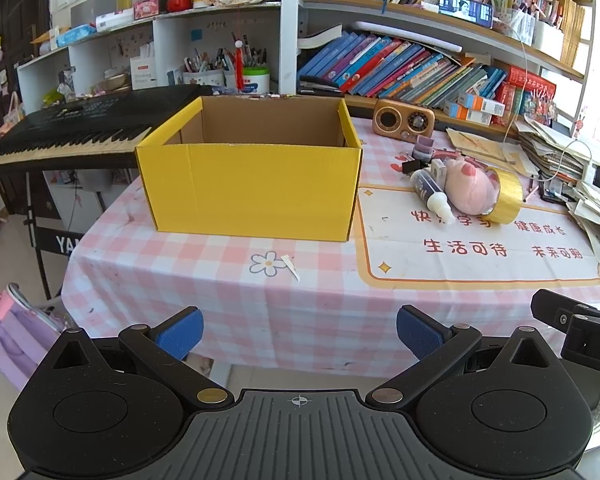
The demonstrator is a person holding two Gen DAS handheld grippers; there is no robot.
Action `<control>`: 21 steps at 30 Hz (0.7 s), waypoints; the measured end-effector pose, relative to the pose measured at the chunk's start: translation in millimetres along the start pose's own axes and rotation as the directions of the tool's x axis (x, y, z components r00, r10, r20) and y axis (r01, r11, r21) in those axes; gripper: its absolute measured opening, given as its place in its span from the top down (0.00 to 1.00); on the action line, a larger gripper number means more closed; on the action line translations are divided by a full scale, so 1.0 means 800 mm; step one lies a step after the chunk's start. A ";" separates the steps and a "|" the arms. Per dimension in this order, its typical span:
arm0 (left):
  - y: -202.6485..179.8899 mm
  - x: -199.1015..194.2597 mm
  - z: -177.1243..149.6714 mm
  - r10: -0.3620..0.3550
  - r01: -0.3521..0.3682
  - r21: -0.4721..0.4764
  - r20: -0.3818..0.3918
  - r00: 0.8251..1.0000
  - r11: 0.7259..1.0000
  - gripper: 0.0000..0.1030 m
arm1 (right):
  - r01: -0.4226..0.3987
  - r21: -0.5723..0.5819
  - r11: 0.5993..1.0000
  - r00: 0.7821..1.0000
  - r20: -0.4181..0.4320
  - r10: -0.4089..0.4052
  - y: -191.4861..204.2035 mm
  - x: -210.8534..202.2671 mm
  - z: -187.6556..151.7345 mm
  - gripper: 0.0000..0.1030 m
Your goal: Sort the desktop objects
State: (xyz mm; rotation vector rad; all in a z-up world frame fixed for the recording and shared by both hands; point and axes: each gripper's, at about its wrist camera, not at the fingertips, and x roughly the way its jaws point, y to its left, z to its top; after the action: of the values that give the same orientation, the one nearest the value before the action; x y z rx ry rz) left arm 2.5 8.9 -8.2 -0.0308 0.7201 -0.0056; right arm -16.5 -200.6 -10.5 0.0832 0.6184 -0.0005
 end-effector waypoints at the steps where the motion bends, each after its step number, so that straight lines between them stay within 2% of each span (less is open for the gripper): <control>1: 0.000 0.000 0.000 0.000 0.000 0.000 0.000 1.000 1.000 0.00 | 0.000 0.000 1.000 1.000 0.000 0.000 0.000 0.000 0.000 0.00; 21: 0.006 0.000 -0.002 0.014 -0.014 -0.007 -0.008 1.000 1.000 0.00 | -0.005 -0.007 1.000 1.000 -0.004 0.005 0.004 0.001 -0.003 0.01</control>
State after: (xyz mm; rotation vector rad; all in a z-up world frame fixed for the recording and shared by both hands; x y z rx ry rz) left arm 1.2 13.9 -9.6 -0.0326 0.7285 0.0107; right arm -17.3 -196.9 -12.4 0.0778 0.6220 0.0063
